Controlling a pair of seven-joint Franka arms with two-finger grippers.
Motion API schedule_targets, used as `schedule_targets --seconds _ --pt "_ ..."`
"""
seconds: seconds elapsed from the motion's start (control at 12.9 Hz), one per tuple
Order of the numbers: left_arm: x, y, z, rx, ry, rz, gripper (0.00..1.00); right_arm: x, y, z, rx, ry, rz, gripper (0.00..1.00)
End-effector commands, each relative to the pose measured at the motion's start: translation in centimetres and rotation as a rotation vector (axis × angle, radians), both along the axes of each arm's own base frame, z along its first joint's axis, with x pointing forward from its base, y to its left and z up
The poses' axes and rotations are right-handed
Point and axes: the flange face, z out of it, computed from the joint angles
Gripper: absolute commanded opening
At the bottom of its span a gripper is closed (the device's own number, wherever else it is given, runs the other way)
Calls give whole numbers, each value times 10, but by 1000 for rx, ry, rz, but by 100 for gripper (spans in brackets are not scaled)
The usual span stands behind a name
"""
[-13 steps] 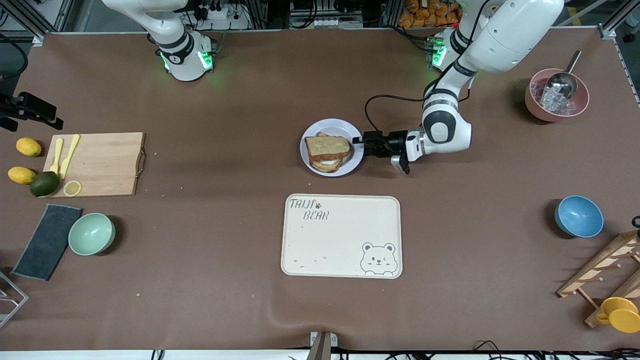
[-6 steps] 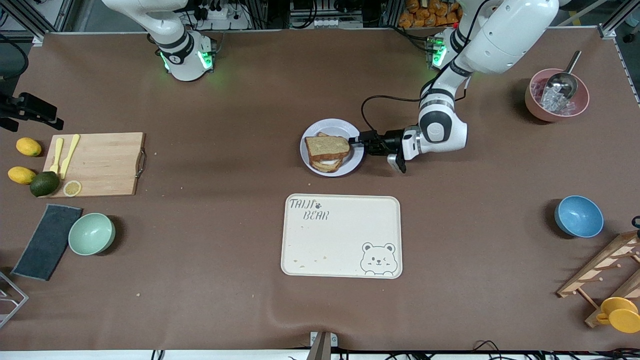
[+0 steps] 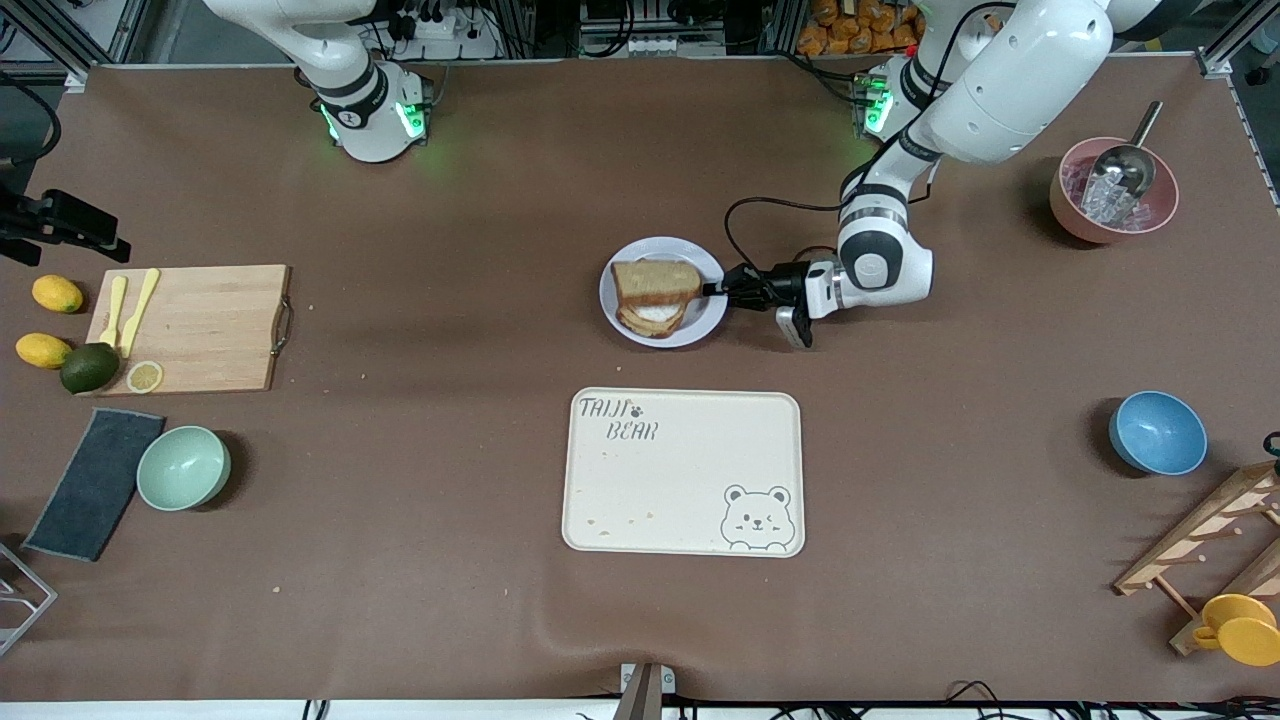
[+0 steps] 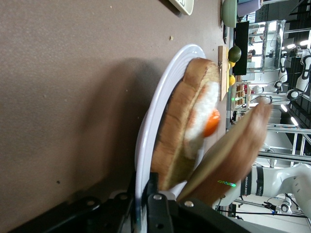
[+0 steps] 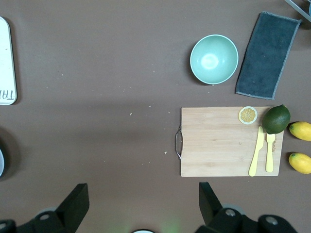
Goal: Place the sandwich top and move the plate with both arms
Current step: 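Grasp the white plate's rim with the left gripper, then slide the plate with the left gripper onto the bear tray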
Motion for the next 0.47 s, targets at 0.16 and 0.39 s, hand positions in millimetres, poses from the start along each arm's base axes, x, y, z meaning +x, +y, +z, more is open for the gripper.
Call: schedule_targets --seconds 0.16,0.39 --pt "3 6 -3 -25 0 41 0 -1 0 -1 -16 2 -14 100" --pt "2 16 -3 -42 26 74 0 0 0 -3 -16 5 -14 100"
